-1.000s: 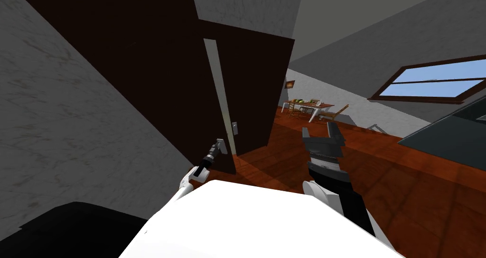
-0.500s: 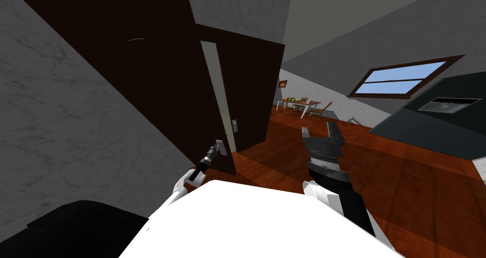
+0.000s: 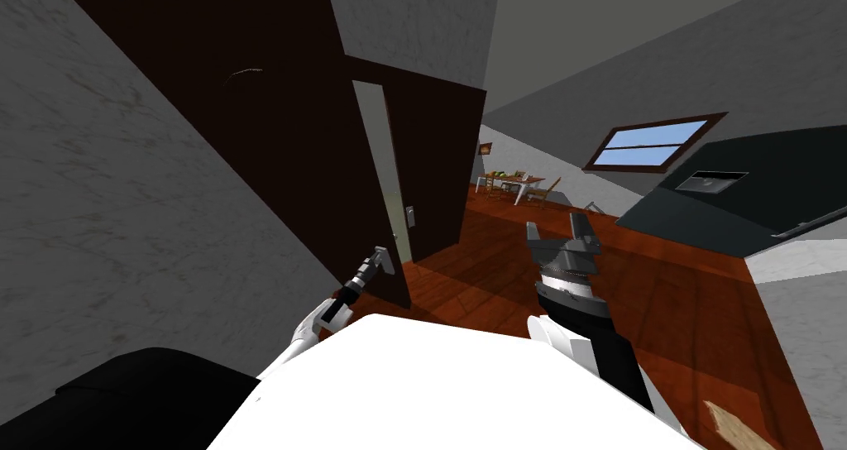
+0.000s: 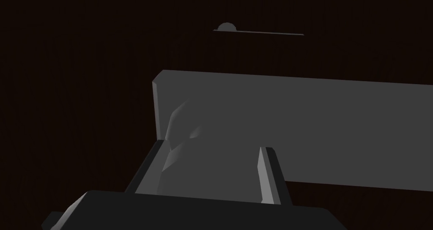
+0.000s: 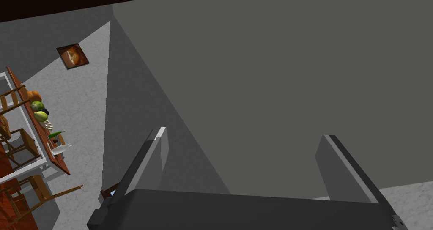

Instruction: Pull the door open

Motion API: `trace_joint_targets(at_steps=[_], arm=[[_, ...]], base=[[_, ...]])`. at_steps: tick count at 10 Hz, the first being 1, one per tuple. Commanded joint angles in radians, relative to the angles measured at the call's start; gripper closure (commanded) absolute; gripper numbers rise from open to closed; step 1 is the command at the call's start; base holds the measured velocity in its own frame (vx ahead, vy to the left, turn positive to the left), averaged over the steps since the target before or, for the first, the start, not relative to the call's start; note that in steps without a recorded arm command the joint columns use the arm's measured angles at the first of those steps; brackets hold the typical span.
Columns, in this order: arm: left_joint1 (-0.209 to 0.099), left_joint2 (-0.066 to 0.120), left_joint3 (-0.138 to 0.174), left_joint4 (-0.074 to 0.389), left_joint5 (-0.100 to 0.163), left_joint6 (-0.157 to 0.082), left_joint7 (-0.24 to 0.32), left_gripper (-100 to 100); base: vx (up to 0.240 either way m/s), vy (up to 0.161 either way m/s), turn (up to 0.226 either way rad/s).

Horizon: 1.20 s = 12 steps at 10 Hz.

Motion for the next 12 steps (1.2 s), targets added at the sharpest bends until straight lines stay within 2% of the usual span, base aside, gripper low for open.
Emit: trace_joint_targets(at_steps=[1,8,9,10,11,12], arm=[[0.004,0.008,-0.007,0.001,-0.002,-0.018,0.008,100],[0.027,0.073,-0.037,0.020,-0.008,-0.107,0.057,100],[0.028,0.078,-0.039,0.021,-0.009,-0.115,0.061,100],[0.026,0.075,-0.035,0.019,-0.008,-0.104,0.056,100],[0.040,0.090,-0.037,0.040,-0.011,-0.137,0.067,100],[0.048,0.099,-0.037,0.052,-0.012,-0.159,0.074,100]], base=[[-0.210,0.076,-0.129],[-0.205,0.112,-0.126],[-0.213,0.085,-0.092],[-0.093,0.042,-0.012],[-0.053,0.036,-0.055],[-0.073,0.047,-0.073]])
